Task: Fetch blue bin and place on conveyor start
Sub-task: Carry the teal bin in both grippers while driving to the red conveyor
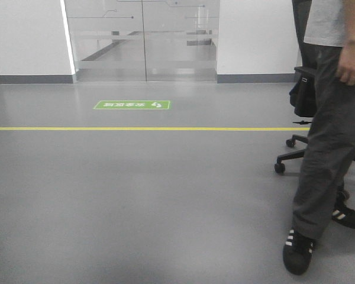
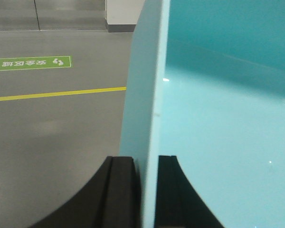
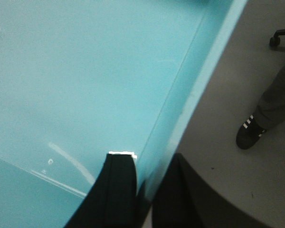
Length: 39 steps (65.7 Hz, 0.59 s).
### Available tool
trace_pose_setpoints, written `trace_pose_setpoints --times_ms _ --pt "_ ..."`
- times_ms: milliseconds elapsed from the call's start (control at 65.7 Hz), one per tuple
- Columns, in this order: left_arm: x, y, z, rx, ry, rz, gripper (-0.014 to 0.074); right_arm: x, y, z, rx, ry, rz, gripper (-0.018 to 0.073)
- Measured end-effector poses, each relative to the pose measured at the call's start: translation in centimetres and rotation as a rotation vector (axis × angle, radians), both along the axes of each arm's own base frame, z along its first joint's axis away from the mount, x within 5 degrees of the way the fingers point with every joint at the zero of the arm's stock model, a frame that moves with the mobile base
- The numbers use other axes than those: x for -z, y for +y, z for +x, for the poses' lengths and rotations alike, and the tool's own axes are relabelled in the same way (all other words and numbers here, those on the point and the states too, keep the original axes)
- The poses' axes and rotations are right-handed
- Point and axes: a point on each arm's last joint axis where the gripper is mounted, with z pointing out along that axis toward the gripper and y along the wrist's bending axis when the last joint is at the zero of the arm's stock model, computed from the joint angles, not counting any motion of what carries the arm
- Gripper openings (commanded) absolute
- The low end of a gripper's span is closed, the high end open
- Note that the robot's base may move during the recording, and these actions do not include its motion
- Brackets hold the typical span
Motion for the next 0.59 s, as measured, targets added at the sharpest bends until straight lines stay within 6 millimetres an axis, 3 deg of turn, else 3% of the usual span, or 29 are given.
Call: trace_pose_setpoints --times_ms 594 --pt "-0.02 0.00 0.00 0.000 -0.002 0.000 -0.0111 -0.01 0.00 0.01 0.000 -0.002 0.001 -0.0151"
